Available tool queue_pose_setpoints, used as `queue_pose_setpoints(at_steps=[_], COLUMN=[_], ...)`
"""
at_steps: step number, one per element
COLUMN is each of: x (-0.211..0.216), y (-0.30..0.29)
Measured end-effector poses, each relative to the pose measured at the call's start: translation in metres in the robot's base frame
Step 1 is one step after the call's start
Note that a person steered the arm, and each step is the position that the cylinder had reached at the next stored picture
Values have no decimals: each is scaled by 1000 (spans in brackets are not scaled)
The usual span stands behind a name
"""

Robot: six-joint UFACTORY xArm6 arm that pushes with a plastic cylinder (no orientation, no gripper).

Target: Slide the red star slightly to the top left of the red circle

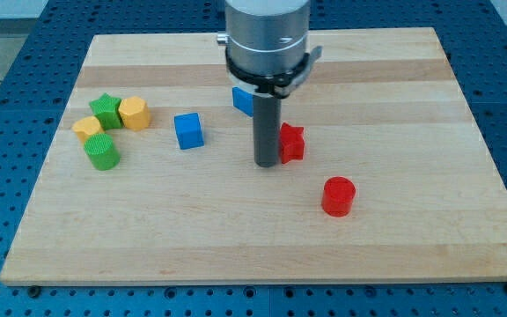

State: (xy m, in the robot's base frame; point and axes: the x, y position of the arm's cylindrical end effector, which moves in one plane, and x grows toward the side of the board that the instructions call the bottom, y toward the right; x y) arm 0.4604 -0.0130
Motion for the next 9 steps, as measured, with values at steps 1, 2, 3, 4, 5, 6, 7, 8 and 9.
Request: queue_pose_setpoints(at_steps=[1,2,3,4,5,6,7,8,9], x=[-23,-27,-27,-58,-98,-150,-186,-194,-193], y=[-3,24,53,27,91,113,54,-4,-45])
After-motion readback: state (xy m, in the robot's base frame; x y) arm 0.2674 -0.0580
